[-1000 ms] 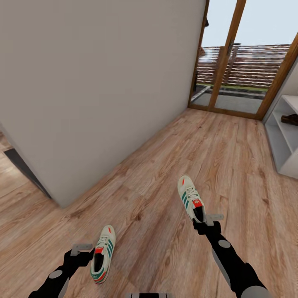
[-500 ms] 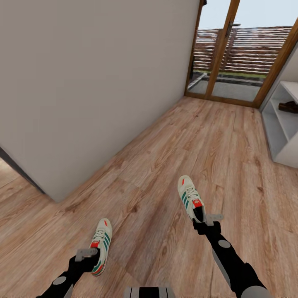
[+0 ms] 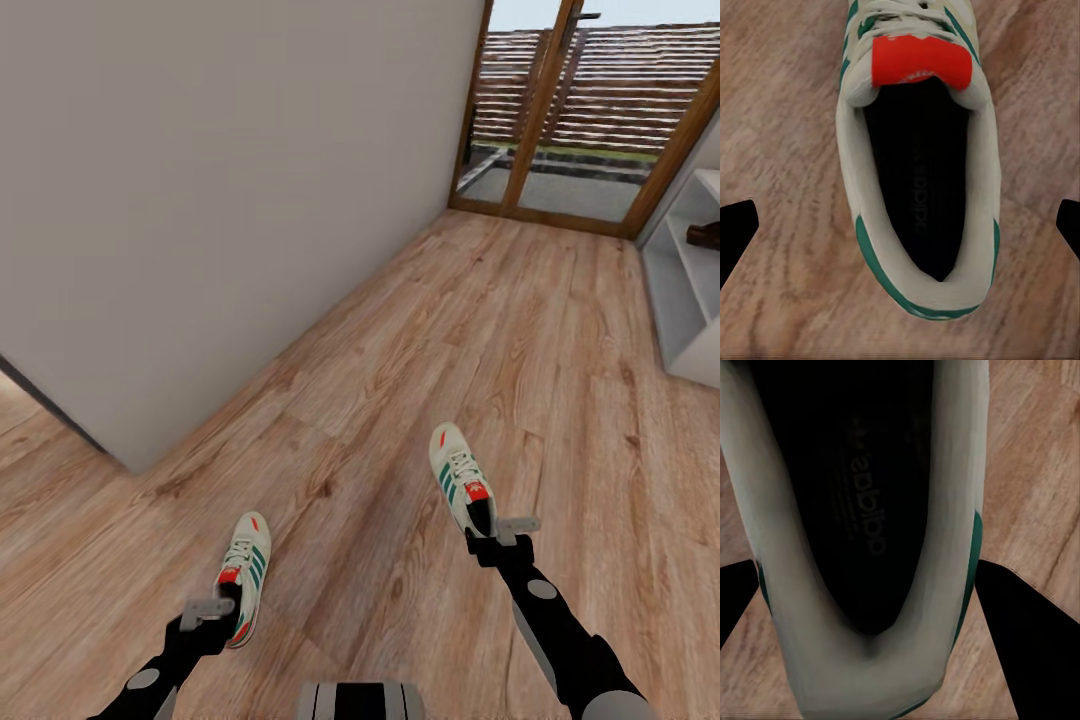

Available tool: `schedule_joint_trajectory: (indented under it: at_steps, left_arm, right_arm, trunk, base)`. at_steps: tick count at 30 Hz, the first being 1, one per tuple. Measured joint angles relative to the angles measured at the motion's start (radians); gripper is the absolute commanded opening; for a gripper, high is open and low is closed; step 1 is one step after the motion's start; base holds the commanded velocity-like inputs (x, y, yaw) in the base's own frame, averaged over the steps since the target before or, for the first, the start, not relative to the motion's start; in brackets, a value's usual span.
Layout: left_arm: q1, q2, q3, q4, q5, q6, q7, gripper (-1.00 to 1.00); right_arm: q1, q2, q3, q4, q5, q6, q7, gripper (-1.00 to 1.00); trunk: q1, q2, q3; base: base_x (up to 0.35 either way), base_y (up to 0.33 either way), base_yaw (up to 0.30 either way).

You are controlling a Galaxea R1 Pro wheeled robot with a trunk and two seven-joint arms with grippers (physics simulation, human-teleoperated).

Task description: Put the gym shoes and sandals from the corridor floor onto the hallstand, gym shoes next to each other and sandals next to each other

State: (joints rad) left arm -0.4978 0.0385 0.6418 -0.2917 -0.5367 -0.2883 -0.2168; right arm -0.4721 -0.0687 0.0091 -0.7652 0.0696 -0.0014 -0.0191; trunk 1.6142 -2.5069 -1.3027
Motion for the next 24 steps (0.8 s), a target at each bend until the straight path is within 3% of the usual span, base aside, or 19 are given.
schedule_joint_trajectory:
  at_steps: [9,14,18,24]
  left_arm:
    - [0.001,0.002,0.005,0.000,0.000,-0.045,0.003,1.00]
    - [0.000,0.000,0.006,0.000,-0.001,-0.052,0.003,1.00]
    - [0.000,0.000,0.006,0.000,-0.001,-0.055,0.003,1.00]
    - [0.000,0.000,0.006,-0.001,-0.001,-0.055,0.003,1.00]
  right_arm:
    - [0.000,0.000,-0.002,-0.009,0.000,0.000,0.000,-1.00]
    - [0.000,0.000,-0.002,-0.098,0.000,0.010,-0.001,-1.00]
    - [0.000,-0.001,-0.002,-0.217,0.000,0.131,0.000,-1.00]
    - [0.000,-0.001,-0.003,-0.264,0.000,0.182,0.000,-1.00]
  trunk:
    - [0.004,-0.002,-0.035]
    - [0.006,-0.003,-0.054]
    - [0.008,-0.004,-0.070]
    - [0.008,-0.004,-0.070]
  base:
    - [0.000,0.000,0.000]
    - [0.000,0.000,0.000]
    - [0.000,0.000,0.000]
    - [0.000,0.000,0.000]
